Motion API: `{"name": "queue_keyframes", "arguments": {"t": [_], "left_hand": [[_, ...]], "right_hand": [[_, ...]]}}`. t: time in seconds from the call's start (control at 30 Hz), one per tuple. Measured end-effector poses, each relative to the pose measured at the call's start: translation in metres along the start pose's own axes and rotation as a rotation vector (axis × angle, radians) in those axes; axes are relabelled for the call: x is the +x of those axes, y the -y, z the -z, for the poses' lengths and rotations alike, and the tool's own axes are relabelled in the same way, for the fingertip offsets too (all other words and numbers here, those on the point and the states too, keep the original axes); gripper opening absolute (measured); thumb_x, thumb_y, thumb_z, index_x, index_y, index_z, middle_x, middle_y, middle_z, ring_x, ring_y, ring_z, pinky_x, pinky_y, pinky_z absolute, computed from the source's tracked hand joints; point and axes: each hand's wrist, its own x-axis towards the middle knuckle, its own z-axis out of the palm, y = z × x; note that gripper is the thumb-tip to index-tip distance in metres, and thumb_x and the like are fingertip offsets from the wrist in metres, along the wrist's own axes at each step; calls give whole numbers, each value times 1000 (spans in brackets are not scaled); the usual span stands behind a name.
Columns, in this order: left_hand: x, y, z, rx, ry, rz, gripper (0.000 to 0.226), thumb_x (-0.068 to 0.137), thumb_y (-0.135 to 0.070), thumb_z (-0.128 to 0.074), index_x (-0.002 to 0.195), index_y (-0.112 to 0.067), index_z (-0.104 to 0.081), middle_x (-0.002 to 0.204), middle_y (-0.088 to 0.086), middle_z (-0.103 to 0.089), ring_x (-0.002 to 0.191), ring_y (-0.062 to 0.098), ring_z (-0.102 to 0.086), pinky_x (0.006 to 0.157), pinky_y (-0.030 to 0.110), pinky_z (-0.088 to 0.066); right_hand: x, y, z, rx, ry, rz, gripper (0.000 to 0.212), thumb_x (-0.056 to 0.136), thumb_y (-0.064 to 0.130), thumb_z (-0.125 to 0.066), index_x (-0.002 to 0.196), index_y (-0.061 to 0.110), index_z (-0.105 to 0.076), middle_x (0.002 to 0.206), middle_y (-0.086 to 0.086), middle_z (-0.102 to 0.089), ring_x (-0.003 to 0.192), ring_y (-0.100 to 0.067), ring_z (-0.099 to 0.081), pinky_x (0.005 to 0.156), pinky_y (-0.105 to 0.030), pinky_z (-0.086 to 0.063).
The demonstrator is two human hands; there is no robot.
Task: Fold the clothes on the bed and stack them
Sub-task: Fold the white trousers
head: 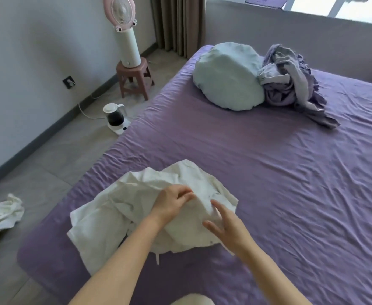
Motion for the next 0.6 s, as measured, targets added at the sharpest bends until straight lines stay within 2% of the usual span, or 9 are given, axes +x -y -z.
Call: {"name": "queue_keyframes", "arguments": {"t": [0.1, 0.17, 0.23, 0.27, 0.37, 0.43, 0.5, 0.57, 0.6], "left_hand": [[-9, -37, 6, -62, -104, 22, 16, 90, -19, -65, 95, -5, -71, 85, -2, -66, 81, 11, -57, 77, 24, -43], [-19, -58, 12, -88, -159, 40, 15, 90, -18, -64, 97, -5, -70, 87, 0, -66, 83, 12, -57, 80, 26, -45], [-30, -77, 15, -93, -198, 30, 12, 90, -17, -65, 94, -7, -70, 84, 0, -66, 81, 13, -57, 80, 29, -46], [-36, -87, 16, -107, -216, 26, 10, 89, -16, -66, 93, -8, -70, 84, 1, -66, 81, 14, -57, 81, 30, -46], [-57, -122, 17, -178, -289, 18, 6, 90, -14, -65, 92, -8, -68, 88, 4, -67, 83, 17, -59, 83, 31, -48], [-75, -146, 14, -133, -361, -34, 8, 90, -17, -65, 94, -11, -67, 93, 1, -68, 87, 14, -60, 85, 31, -48], [-102, -170, 6, -74, -397, -127, 10, 87, -23, -69, 97, -19, -67, 95, -10, -67, 91, 4, -60, 81, 17, -47], [-134, -188, -6, -95, -327, -194, 18, 84, -30, -72, 99, -24, -65, 97, -14, -66, 93, 0, -61, 80, 10, -47], [-148, -191, -13, -102, -286, -200, 28, 82, -35, -73, 106, -25, -63, 103, -12, -64, 98, 2, -60, 86, 14, -48]], "right_hand": [[-26, 2, 37, -27, -136, 47, 63, 82, 35, -69, 138, 32, -41, 127, 21, -50, 108, -1, -50, 91, -20, -38], [-44, 5, 65, -17, -197, 33, 45, 84, 24, -68, 127, 26, -54, 113, 11, -64, 94, -13, -60, 84, -25, -45], [-58, 12, 91, 12, -243, 71, 26, 84, 17, -69, 110, 15, -65, 96, 2, -69, 86, -21, -64, 80, -32, -50], [-65, 19, 104, 30, -272, 89, 21, 83, 15, -70, 104, 14, -68, 88, 3, -69, 82, -20, -64, 77, -29, -50], [-85, 52, 142, 143, -375, 123, 10, 79, 14, -72, 87, 21, -69, 71, 16, -63, 64, 4, -56, 59, -7, -40], [-94, 76, 163, 190, -413, 133, 11, 77, 18, -72, 80, 28, -67, 71, 17, -63, 62, 5, -56, 52, -5, -38], [-103, 96, 174, 202, -384, 155, 10, 76, 20, -71, 82, 27, -66, 75, 13, -65, 64, 1, -56, 49, -5, -38], [-111, 111, 174, 257, -357, 170, 13, 76, 20, -73, 87, 23, -66, 79, 6, -66, 66, -5, -58, 52, -9, -42], [-114, 117, 171, 315, -341, 168, 15, 76, 19, -73, 89, 21, -65, 81, 3, -66, 69, -8, -59, 56, -13, -45]]}}
